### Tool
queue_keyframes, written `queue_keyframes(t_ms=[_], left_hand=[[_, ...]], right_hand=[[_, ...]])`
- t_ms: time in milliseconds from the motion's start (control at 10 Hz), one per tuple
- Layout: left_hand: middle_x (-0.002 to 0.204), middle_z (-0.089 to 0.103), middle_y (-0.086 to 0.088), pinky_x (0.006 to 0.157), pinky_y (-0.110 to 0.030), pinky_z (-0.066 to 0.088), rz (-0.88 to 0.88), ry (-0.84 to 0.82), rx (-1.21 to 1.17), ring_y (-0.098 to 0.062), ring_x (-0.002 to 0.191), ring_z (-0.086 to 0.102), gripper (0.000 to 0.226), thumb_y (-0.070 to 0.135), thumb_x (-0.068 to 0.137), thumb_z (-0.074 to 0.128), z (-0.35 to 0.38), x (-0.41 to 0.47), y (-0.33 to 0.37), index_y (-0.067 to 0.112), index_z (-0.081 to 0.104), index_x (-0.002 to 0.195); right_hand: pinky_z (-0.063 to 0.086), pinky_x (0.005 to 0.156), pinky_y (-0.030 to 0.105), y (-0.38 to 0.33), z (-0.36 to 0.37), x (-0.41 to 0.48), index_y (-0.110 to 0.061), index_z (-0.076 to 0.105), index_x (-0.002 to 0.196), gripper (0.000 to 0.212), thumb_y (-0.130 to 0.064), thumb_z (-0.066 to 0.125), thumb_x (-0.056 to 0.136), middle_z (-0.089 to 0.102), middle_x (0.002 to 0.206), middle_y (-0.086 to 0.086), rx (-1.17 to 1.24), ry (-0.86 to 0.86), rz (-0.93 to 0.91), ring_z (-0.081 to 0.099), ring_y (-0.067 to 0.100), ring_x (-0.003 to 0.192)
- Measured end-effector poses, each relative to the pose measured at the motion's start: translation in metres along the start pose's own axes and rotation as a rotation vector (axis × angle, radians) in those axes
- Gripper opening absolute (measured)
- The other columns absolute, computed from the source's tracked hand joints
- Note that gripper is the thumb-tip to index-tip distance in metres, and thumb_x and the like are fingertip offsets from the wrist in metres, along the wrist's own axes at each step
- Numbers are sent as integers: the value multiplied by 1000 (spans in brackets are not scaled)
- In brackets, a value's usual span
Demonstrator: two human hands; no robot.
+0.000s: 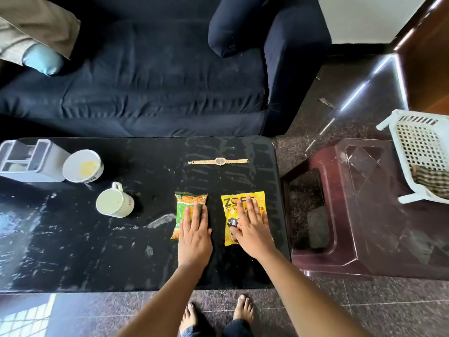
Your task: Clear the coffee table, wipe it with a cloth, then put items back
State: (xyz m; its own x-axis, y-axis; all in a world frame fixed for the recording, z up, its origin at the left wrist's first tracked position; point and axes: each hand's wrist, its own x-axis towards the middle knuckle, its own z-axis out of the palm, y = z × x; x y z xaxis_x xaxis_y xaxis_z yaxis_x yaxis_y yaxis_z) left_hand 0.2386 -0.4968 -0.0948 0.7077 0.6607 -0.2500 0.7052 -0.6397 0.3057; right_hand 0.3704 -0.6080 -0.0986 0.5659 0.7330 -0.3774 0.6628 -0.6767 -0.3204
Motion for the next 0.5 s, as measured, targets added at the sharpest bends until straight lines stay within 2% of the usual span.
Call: queue_keyframes(t_ms=[100, 200, 300, 400, 500], left_hand=[[160, -2, 1, 120, -35, -1, -11, 14, -65, -20, 147, -9, 63, 12, 97, 40, -6, 0, 4, 17, 11, 153], [158, -5, 7, 121, -35, 3, -9, 8, -118, -15, 147, -9, 64, 13, 97, 36, -12, 5, 0, 19, 6, 153], [154, -11, 10, 121, -34, 3, 6, -4, -89, -10, 144, -16, 64, 18, 98, 37, -14, 1, -8, 20, 3, 153], [156, -16, 6, 118, -36, -6, 32, -65, -53, -11, 139, -26, 64, 23, 100, 36, -21, -4, -7, 21, 0, 153], [160, -10, 1, 118, -39, -6, 35, -77, -35, -17, 145, -20, 62, 24, 99, 39, -40, -6, 2, 23, 9, 153]], right_hand=[[8, 114, 50, -14, 2, 6, -13, 7, 151, 76, -58, 19, 91, -8, 155, 10, 25, 54, 53, -8, 28, 143], [15, 112, 54, -22, 4, 13, -13, 15, 151, 83, -66, 6, 87, 7, 157, 15, 51, 53, 63, 6, 34, 145], [4, 115, 51, -22, 6, 13, -16, 0, 151, 83, -66, 6, 85, -17, 154, 8, 8, 26, 64, -15, 27, 143], [-3, 115, 52, -22, -3, 13, -19, -9, 150, 75, -54, 29, 96, -29, 150, 5, -17, -19, 76, -19, 27, 144], [-3, 115, 53, -36, -28, 4, -21, -1, 152, 72, -42, 41, 97, -15, 158, 6, -66, -22, 58, -14, 25, 145]])
